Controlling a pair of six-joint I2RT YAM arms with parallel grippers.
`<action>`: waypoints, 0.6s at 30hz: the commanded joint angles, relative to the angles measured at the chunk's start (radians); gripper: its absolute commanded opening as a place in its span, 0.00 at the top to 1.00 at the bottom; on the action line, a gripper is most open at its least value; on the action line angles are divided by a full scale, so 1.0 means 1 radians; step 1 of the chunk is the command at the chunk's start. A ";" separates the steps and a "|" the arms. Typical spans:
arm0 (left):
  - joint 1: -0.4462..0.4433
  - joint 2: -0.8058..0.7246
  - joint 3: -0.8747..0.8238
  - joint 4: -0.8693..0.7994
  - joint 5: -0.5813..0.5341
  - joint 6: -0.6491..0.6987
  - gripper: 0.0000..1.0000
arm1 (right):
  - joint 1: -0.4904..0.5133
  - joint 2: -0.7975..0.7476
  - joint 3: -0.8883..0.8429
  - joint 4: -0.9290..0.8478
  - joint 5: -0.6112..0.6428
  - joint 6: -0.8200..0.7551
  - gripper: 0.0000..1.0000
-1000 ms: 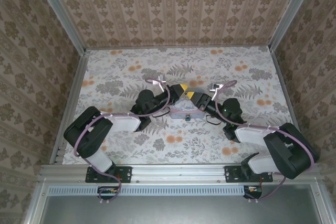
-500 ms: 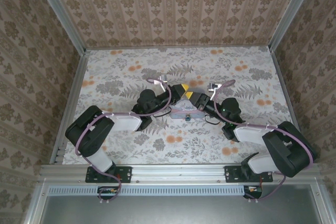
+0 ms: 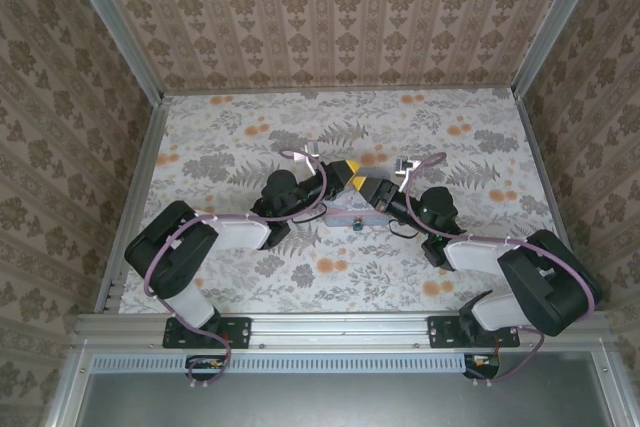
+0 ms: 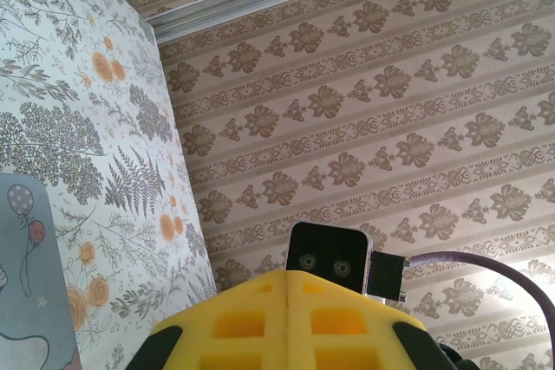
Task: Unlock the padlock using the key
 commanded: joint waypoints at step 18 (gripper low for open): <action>-0.011 -0.009 0.005 0.019 -0.015 0.025 1.00 | -0.001 -0.003 0.025 -0.014 0.053 0.016 1.00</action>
